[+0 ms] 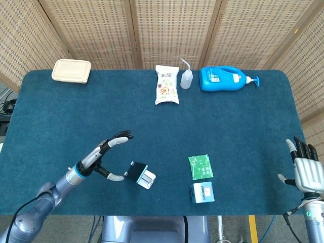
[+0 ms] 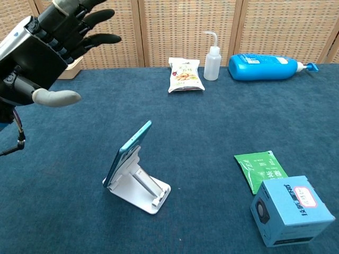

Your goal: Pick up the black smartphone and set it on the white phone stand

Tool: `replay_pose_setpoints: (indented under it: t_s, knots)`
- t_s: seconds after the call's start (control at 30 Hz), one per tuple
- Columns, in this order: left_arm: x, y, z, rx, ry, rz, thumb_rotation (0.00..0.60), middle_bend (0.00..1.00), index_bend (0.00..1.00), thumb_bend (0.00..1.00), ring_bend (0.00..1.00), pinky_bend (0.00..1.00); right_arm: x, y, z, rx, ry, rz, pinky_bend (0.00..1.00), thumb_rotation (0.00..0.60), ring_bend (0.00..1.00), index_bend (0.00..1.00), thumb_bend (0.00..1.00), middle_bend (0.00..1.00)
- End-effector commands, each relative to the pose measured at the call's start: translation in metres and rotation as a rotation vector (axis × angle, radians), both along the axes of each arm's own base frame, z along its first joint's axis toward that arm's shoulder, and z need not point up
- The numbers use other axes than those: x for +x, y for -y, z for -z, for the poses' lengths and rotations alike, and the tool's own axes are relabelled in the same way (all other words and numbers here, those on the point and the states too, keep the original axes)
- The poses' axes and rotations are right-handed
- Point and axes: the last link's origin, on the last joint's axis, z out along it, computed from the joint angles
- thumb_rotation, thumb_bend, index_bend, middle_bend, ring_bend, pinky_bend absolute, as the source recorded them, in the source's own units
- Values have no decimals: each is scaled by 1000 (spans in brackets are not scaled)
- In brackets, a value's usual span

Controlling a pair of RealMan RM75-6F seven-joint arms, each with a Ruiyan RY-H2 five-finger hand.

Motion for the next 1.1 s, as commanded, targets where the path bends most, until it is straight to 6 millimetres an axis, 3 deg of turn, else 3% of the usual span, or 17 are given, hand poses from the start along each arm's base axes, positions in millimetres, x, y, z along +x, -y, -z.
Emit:
replay_pose_setpoints:
  t_s: [0.03, 0.2, 0.43, 0.5, 0.73, 1.1]
  knots:
    - [-8, -14, -32, 88, -84, -29, 600, 0, 38, 123, 0, 81, 2, -3, -2, 1, 12, -10, 0, 600, 0, 0, 131, 0]
    - [-10, -18, -60, 184, -234, -118, 600, 0, 0, 152, 0, 48, 6, -8, -5, 5, 32, -34, 0, 600, 0, 0, 131, 0]
    - [-29, 13, -103, 263, -431, -347, 600, 0, 0, 162, 0, 4, 7, -11, -7, 27, 62, -53, 0, 600, 0, 0, 131, 0]
    - [-43, 22, -113, 300, -514, -437, 600, 0, 0, 162, 0, 0, 8, -11, -7, 32, 72, -59, 0, 600, 0, 0, 131, 0]
    - [-84, 64, -137, 416, -749, -681, 600, 0, 0, 157, 0, 0, 6, -11, -10, 29, 81, -67, 0, 600, 0, 0, 131, 0]
    - [-110, 121, -147, 555, -900, -973, 600, 0, 0, 129, 0, 0, 4, -13, -13, -28, 36, -87, 0, 600, 0, 0, 131, 0]
